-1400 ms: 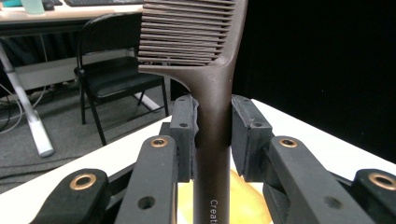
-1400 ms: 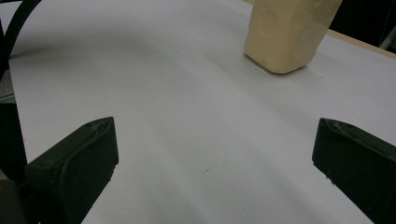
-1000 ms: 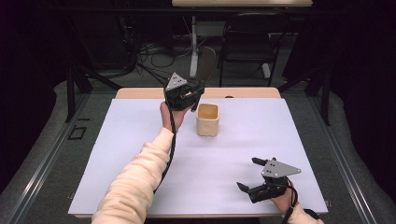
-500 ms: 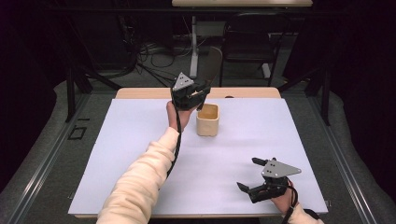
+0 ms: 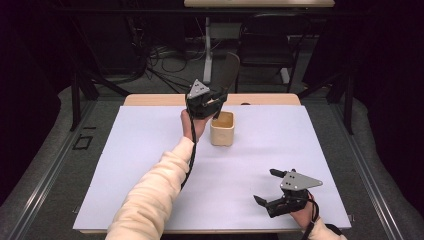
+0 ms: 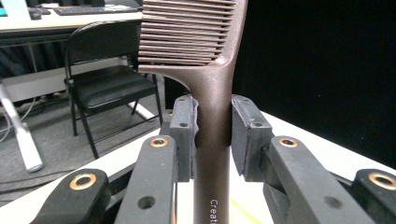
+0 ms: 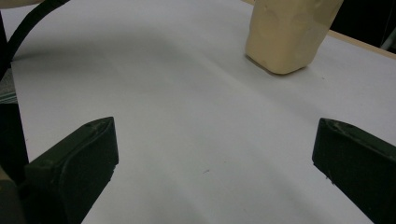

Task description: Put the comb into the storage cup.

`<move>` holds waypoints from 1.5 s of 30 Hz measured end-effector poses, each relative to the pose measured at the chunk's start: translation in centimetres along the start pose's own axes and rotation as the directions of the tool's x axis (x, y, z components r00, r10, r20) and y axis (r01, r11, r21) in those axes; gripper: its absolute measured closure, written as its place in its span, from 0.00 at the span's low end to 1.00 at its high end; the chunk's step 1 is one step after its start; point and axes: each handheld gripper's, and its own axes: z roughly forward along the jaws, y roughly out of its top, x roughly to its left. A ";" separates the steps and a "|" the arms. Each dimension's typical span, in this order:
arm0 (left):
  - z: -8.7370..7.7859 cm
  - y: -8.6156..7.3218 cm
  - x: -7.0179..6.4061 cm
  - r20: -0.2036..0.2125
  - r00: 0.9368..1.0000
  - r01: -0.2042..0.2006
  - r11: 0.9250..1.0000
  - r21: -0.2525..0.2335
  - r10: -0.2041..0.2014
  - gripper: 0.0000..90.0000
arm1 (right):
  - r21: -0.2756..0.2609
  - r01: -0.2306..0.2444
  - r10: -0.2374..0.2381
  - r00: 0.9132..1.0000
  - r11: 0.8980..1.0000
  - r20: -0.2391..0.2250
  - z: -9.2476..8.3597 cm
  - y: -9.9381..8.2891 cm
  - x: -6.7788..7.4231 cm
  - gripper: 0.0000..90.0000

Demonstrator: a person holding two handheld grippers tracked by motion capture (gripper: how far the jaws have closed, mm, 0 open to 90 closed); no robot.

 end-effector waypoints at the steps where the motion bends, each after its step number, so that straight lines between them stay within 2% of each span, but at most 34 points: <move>1: 0.1 0.0 0.0 0.003 1.000 0.002 1.000 -0.001 -0.002 0.80 | 0.000 0.000 0.000 1.000 1.000 0.000 0.0 0.0 0.0 0.00; 16: 0.8 -0.8 -0.2 0.023 1.000 0.017 1.000 -0.004 -0.017 0.80 | 0.002 0.000 0.000 1.000 1.000 0.000 0.0 0.0 0.0 0.00; 45: 1.6 -2.4 0.2 0.038 0.999 0.014 0.999 0.051 -0.016 0.80 | 0.000 0.002 -0.002 1.000 1.000 0.000 0.0 0.0 0.0 0.00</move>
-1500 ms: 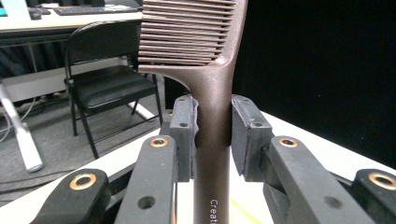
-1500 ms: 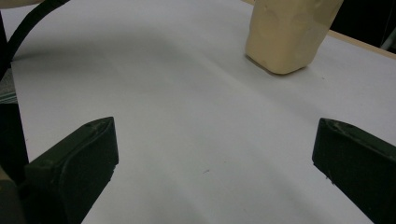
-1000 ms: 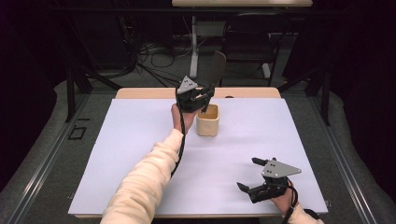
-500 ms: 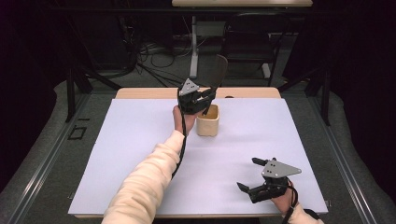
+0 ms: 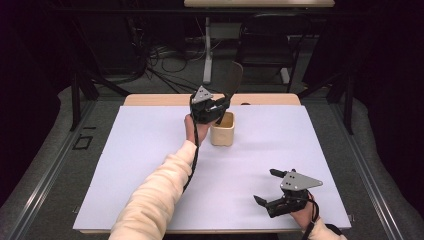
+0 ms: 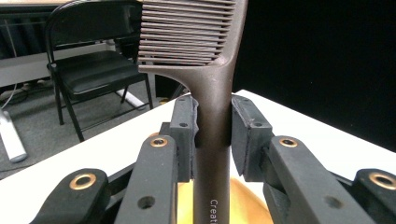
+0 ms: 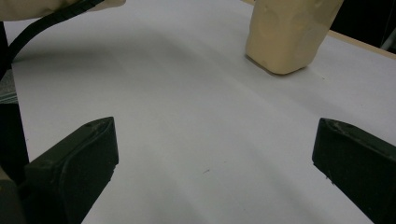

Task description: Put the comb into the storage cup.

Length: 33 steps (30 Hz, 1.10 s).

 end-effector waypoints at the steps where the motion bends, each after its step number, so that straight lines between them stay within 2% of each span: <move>1: 0.0 0.0 0.0 0.001 1.000 0.000 1.000 0.000 0.000 0.80 | 0.000 0.000 0.000 1.000 1.000 0.001 0.0 0.0 0.0 0.00; 17: 0.3 -0.8 0.2 0.008 1.000 -0.009 0.999 0.041 0.009 0.80 | 0.001 0.000 0.000 1.000 1.000 0.002 0.0 0.0 0.0 0.00; 33: 0.4 -1.6 0.1 0.016 0.999 -0.035 0.994 0.101 0.033 0.80 | 0.001 0.001 -0.001 1.000 1.000 0.002 0.0 0.0 0.0 0.00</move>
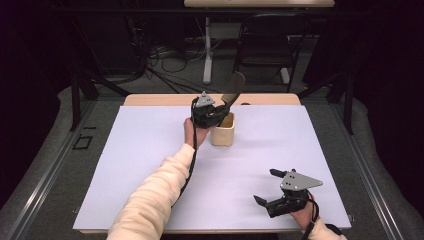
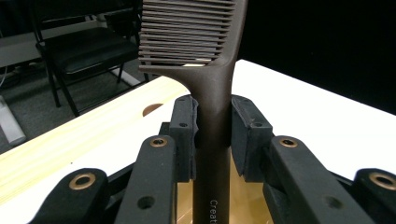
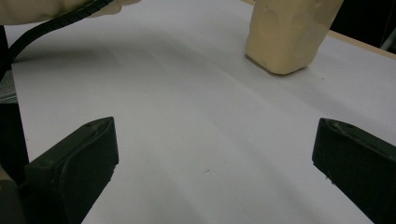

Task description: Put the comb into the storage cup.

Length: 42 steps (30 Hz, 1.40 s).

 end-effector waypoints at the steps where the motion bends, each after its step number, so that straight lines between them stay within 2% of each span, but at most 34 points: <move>1: 0.0 0.0 0.0 0.000 1.000 0.001 1.000 0.001 -0.001 0.80 | 0.000 0.000 0.000 1.000 1.000 0.000 0.0 0.0 0.0 0.00; 24: 0.3 -0.5 -0.4 0.002 1.000 -0.020 0.999 0.033 0.020 0.80 | -0.001 0.000 0.000 1.000 1.000 -0.001 0.0 0.0 0.0 0.00; 34: 0.3 -0.5 -0.5 -0.002 0.999 -0.036 0.998 0.059 0.036 0.80 | -0.001 -0.001 0.001 1.000 1.000 0.000 0.0 0.0 0.0 0.00; 42: 0.6 -0.5 -0.6 -0.018 0.999 -0.047 0.994 0.097 0.049 0.80 | 0.003 0.001 -0.001 1.000 1.000 0.000 0.0 0.0 0.0 0.00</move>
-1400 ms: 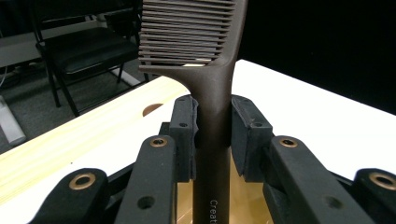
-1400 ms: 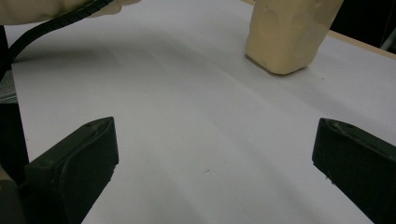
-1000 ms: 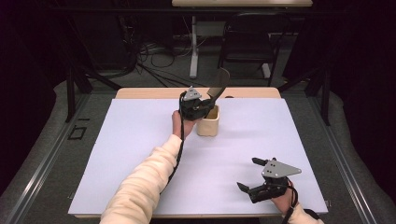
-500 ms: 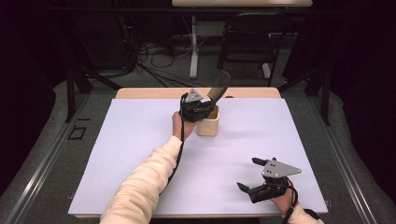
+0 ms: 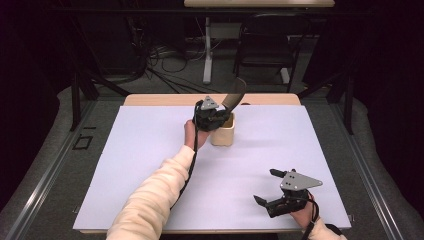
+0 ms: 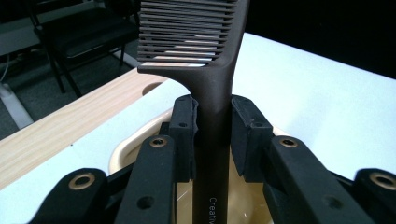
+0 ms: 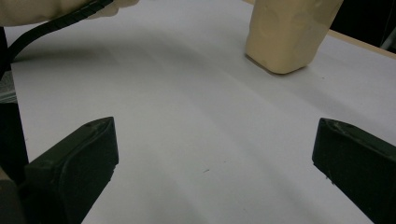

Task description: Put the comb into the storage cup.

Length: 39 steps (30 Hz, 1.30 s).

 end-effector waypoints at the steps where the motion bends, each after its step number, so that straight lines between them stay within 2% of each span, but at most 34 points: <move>1: 0.0 0.0 0.0 0.002 1.000 -0.001 1.000 0.003 0.001 0.80 | -0.001 0.000 0.000 1.000 1.000 0.000 0.0 0.0 0.0 0.00; 5: 0.0 0.0 -0.1 -0.003 1.000 -0.006 1.000 0.006 0.006 0.79 | 0.000 -0.001 0.001 1.000 1.000 -0.001 0.0 0.0 0.0 0.00; 9: -0.7 0.2 -0.5 -0.036 0.999 -0.007 1.000 -0.017 0.007 0.56 | 0.000 0.000 0.000 1.000 1.000 0.000 0.0 0.0 0.0 0.00; 13: -1.7 0.8 -1.0 -0.052 0.998 -0.037 0.999 -0.022 0.036 0.37 | 0.001 -0.001 0.001 1.000 1.000 0.000 0.0 0.0 0.0 0.00; 19: -2.7 1.6 -1.8 -0.052 0.996 -0.072 0.997 0.019 0.073 0.20 | 0.002 0.000 0.000 1.000 1.000 -0.002 0.0 0.0 0.0 0.00; 24: -3.6 2.1 -2.6 -0.052 0.993 -0.103 0.994 0.030 0.104 0.14 | 0.004 -0.001 0.001 1.000 1.000 -0.001 0.1 0.0 0.0 0.00; 32: -5.1 2.0 -2.9 -0.055 0.993 -0.104 0.993 0.063 0.108 0.00 | 0.006 0.001 -0.001 1.000 1.000 -0.003 0.1 0.0 0.0 0.00; 39: -6.8 1.2 -2.6 -0.069 0.991 -0.107 0.990 0.094 0.114 0.00 | 0.006 0.000 0.000 1.000 1.000 -0.004 0.1 0.0 0.0 0.00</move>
